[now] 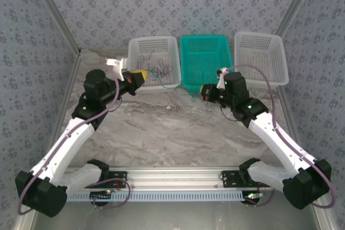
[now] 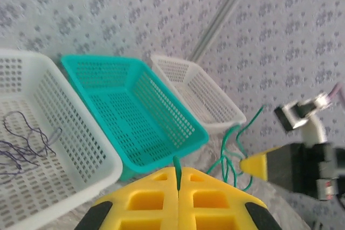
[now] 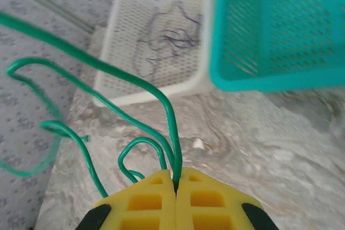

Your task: Untangle the cables

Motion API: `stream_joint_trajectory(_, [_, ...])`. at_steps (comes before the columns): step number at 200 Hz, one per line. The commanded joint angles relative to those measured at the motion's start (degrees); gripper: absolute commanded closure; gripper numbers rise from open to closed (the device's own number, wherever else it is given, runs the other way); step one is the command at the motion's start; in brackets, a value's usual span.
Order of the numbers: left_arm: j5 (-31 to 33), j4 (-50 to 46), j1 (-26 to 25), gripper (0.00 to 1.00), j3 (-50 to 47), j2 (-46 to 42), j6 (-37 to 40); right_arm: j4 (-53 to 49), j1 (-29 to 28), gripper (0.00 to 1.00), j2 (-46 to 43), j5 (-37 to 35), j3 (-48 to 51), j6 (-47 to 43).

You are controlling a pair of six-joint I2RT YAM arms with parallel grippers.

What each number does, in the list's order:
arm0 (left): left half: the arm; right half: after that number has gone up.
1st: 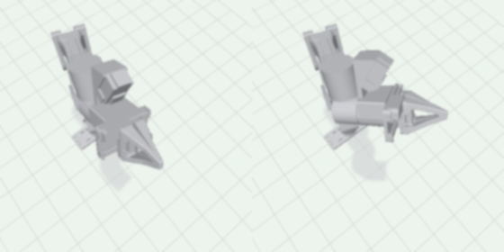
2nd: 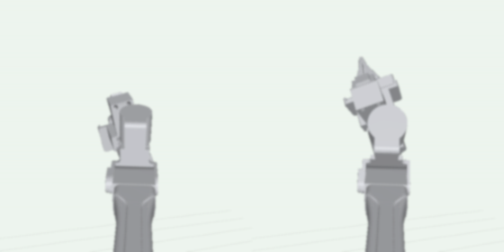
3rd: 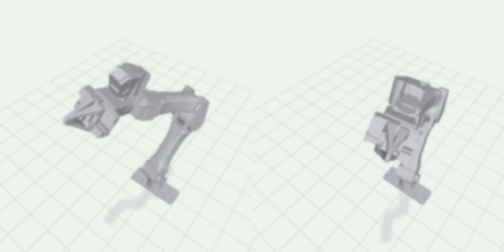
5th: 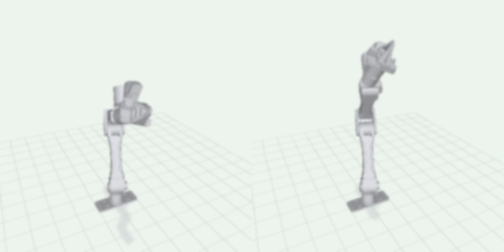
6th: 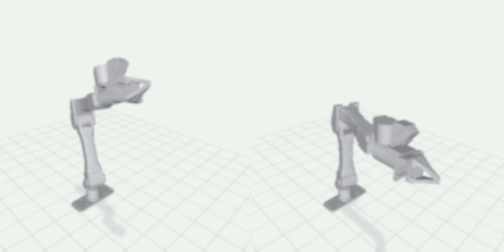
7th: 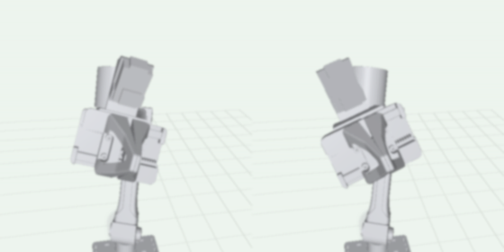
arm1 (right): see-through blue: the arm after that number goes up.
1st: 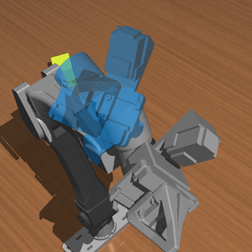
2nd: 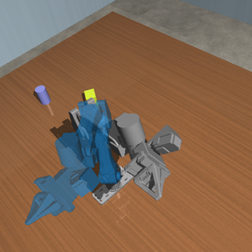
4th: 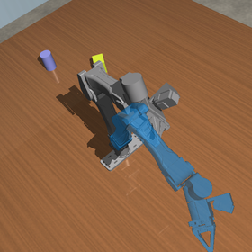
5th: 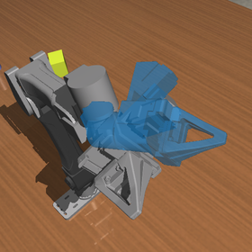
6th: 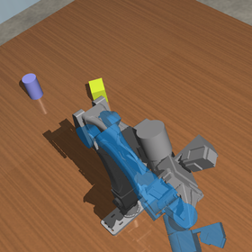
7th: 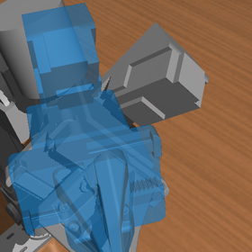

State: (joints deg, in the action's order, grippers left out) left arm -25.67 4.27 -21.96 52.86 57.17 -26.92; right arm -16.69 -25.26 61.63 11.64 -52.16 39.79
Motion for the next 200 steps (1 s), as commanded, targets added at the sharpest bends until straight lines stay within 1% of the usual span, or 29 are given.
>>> stream_joint_trajectory(1, [1.9, -0.3, 0.7, 1.0, 0.0, -3.0, -0.6, 3.4, 1.3, 1.0, -1.0, 3.6, 5.3, 9.1])
stream_joint_trajectory(33, [4.3, -3.9, 3.1, 1.0, 0.5, -5.1, 0.0, 1.9, 3.1, 1.0, -3.1, 2.9, 8.9, 11.2])
stream_joint_trajectory(44, [5.9, -5.4, 4.6, 1.0, 0.7, -5.9, -0.6, 0.1, 3.8, 1.0, -3.9, 2.1, 9.2, 9.2])
stream_joint_trajectory(54, [7.3, -7.1, 6.3, 1.0, 1.2, -6.6, -1.4, -3.3, 4.4, 1.0, -4.7, -0.4, 9.1, 6.7])
stream_joint_trajectory(77, [8.0, -9.8, 11.2, 1.0, 1.8, -8.8, -2.4, -9.3, 6.2, 1.0, -6.3, -3.6, 10.1, 1.1])
stream_joint_trajectory(95, [7.9, -11.2, 14.2, 1.0, 2.1, -10.5, -2.3, -9.9, 7.7, 1.0, -7.5, -2.8, 12.1, 0.5])
stream_joint_trajectory(114, [6.6, -12.8, 15.7, 1.0, 2.3, -10.8, -1.9, -7.1, 7.9, 1.0, -8.5, -0.8, 14.5, 2.1])
stream_joint_trajectory(130, [3.5, -11.4, 15.6, 1.0, 1.5, -10.5, -2.4, -4.2, 7.5, 1.0, -8.3, 1.6, 15.3, 2.7])
stream_joint_trajectory(153, [-1.1, -9.1, 15.6, 1.0, -0.5, -9.6, -2.1, -2.2, 6.0, 1.0, -7.2, 4.2, 13.5, 0.8])
stream_joint_trajectory(171, [-3.0, -11.2, 15.3, 1.0, -0.8, -8.3, 0.6, -2.1, 4.2, 1.0, -6.4, 5.9, 10.0, -2.3])
stream_joint_trajectory(185, [-2.5, -12.2, 15.2, 0.89, -1.6, -8.7, 2.3, -3.6, 3.1, 1.0, -6.0, 6.3, 6.5, -3.2])
stream_joint_trajectory(188, [-2.3, -12.3, 15.2, 0.87, -1.8, -8.9, 2.7, -3.9, 2.9, 1.0, -6.0, 6.3, 6.0, -4.7])
stream_joint_trajectory(200, [-1.1, -13.0, 15.2, 0.72, -2.5, -10.2, 4.5, -5.4, 2.2, 1.0, -5.9, 6.5, 3.0, -6.9])
